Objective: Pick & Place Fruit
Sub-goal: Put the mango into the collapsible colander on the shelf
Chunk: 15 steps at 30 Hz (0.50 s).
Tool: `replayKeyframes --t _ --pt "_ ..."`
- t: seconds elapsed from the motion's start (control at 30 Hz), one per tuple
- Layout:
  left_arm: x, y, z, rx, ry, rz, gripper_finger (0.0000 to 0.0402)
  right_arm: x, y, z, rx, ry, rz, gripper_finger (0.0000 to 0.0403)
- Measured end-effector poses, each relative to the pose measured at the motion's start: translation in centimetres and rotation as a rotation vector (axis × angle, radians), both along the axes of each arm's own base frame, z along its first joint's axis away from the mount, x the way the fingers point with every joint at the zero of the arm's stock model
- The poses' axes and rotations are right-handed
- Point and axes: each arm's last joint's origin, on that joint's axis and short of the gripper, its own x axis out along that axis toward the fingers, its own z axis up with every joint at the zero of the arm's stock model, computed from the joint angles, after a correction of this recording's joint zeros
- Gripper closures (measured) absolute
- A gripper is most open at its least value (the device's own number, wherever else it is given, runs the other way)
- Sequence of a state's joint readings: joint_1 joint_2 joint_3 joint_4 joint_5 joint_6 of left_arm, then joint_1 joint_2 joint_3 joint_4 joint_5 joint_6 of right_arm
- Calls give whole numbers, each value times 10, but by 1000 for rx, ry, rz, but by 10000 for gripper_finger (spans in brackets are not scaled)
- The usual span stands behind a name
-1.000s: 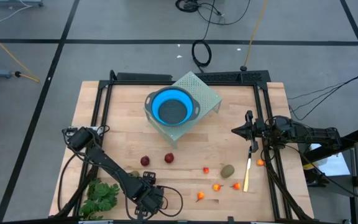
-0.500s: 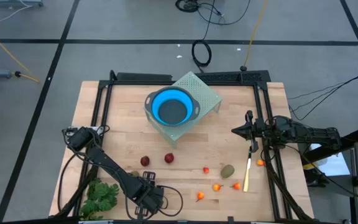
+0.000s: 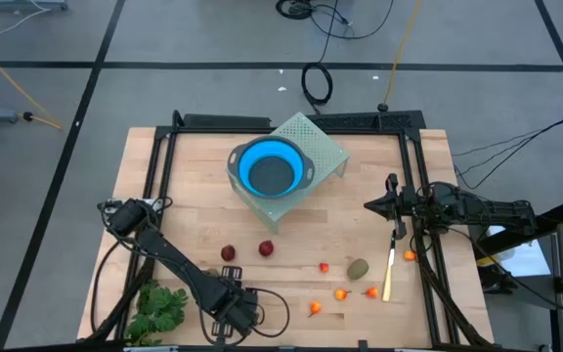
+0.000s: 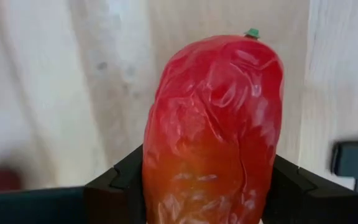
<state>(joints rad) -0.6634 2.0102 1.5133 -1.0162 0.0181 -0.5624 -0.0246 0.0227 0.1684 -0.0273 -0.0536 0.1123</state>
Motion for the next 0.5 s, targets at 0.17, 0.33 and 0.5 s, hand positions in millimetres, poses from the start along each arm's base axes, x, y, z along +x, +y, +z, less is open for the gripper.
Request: replayKeyframes --t 0.17,0.33,0.5 --pt "10 2 18 -14 -19 20 186 0 0 0 0 0 0 403" --pt "18 4 32 -35 -48 35 177 0 0 0 0 0 1 403" --pt "24 6 43 -48 -69 52 193 0 0 0 0 0 0 403"
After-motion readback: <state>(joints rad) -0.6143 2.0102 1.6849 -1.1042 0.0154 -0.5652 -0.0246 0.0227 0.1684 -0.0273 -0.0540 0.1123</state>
